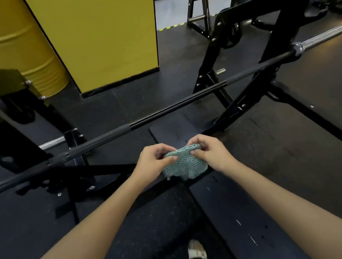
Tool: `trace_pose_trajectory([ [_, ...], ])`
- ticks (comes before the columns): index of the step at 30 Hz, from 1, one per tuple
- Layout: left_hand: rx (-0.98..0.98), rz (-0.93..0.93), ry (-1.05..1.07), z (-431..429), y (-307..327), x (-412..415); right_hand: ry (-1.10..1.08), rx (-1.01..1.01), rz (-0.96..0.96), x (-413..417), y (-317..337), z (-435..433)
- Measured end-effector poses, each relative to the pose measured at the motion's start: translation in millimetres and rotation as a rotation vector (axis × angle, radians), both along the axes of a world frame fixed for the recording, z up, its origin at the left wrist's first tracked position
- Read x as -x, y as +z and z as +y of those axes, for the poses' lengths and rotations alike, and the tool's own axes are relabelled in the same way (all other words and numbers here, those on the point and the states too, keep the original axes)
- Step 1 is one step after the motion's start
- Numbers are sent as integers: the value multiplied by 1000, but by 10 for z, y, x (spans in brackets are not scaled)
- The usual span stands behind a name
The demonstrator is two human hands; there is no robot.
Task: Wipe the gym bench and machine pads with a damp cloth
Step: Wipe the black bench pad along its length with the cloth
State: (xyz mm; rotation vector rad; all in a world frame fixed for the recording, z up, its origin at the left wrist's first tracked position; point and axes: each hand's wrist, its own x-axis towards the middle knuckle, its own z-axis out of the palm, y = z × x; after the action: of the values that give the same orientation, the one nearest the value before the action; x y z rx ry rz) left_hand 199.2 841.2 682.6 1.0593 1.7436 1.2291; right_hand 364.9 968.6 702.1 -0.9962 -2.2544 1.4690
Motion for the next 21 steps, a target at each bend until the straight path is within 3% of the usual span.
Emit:
trace_pose_trajectory([
  [9,22,65,120,718,-824,462,81,36,-54,686,-894,903],
  [16,-27,144,247,1310,-1793,853,91,-11,-23,1192,-1810,1493],
  [21,-102,239,221,1565,-2405,1189,142,-90,45,1540,-2433,1788],
])
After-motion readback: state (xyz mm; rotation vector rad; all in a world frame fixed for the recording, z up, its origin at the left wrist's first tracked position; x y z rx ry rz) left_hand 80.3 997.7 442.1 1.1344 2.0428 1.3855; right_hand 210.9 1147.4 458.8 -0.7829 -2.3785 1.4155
